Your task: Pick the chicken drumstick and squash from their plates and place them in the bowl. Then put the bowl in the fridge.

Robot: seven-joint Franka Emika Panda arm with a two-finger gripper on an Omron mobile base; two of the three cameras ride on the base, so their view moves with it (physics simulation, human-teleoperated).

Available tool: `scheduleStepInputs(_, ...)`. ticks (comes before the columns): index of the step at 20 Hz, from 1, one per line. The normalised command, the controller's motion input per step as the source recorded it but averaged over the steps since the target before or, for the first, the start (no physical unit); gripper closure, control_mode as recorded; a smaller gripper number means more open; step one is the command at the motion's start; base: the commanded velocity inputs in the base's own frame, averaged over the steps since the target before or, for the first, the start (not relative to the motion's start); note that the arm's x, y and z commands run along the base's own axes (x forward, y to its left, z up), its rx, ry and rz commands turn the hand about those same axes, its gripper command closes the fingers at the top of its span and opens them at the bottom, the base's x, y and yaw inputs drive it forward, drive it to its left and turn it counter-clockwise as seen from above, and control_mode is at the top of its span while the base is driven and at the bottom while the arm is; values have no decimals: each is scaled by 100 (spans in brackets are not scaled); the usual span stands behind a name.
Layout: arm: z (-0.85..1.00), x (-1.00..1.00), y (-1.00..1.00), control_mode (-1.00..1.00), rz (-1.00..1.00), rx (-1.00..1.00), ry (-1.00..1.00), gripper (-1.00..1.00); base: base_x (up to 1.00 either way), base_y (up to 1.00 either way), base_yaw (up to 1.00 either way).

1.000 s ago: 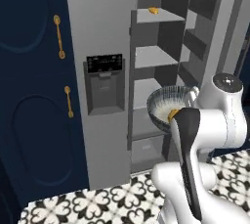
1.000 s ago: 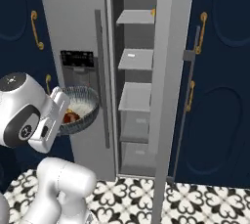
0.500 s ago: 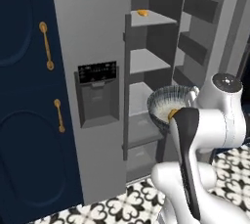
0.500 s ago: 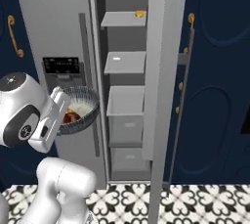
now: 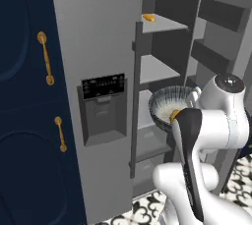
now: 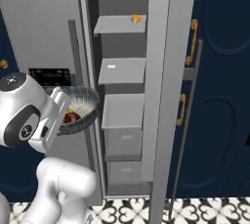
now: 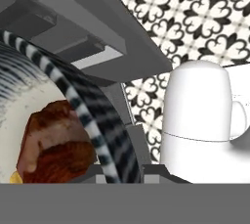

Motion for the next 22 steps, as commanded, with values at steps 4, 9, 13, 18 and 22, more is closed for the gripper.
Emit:
scheduleStepInputs(4, 0, 0, 0, 100, 0, 0, 0, 100, 40, -33, -1)
scheduleStepInputs(9, 0, 0, 0, 100, 0, 0, 0, 100, 21, -22, -13)
scheduleStepInputs(13, 0, 0, 0, 100, 0, 0, 0, 100, 37, 4, -13)
scheduleStepInputs(18, 0, 0, 0, 100, 0, 0, 0, 100, 71, -2, -9)
scheduleStepInputs(22, 0, 0, 0, 100, 0, 0, 0, 100, 50, -36, -5)
